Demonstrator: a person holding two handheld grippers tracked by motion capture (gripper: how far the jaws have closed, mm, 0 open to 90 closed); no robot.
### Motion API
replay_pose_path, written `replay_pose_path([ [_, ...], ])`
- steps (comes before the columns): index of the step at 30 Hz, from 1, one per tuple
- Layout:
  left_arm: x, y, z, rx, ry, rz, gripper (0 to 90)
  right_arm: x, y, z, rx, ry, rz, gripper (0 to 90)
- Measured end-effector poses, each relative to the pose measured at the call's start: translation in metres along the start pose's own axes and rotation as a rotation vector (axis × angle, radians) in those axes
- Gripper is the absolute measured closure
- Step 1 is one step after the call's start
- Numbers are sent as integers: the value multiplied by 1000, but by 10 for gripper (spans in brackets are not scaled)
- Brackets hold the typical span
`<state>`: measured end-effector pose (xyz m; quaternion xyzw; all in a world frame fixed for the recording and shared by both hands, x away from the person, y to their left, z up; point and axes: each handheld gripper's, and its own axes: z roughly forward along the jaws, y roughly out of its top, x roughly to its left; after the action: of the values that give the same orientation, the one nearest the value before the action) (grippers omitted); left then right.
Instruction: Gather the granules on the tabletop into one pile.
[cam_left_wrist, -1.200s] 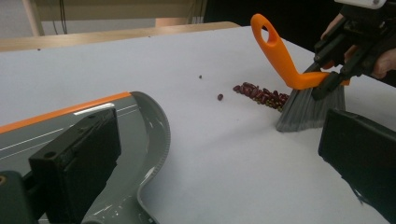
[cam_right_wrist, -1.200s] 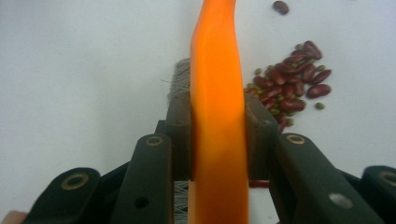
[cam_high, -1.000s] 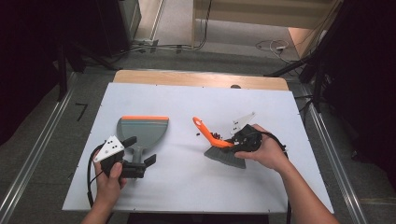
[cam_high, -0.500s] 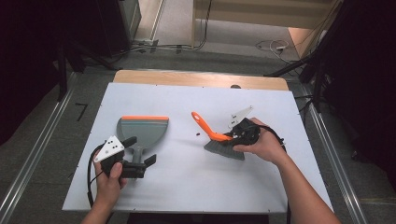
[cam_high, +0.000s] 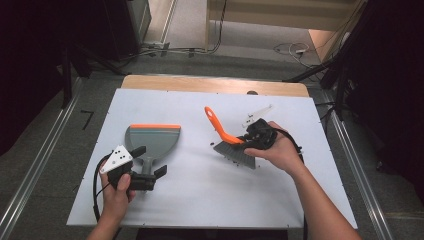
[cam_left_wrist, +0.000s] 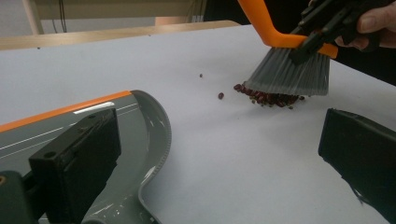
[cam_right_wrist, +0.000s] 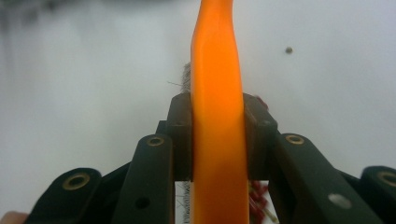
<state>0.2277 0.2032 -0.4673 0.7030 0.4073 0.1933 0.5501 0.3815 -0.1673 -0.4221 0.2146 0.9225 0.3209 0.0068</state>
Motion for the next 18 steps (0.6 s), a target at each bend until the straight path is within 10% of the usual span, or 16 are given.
replay_pose_path([
  [7, 0, 0, -2, -1, -2, 1, 0, 19, 33, 37, -56, -79, 242, 680],
  [18, 3, 0, -3, -5, -7, -5, 0, 0, 30, 67, -26, -157, 538, 678],
])
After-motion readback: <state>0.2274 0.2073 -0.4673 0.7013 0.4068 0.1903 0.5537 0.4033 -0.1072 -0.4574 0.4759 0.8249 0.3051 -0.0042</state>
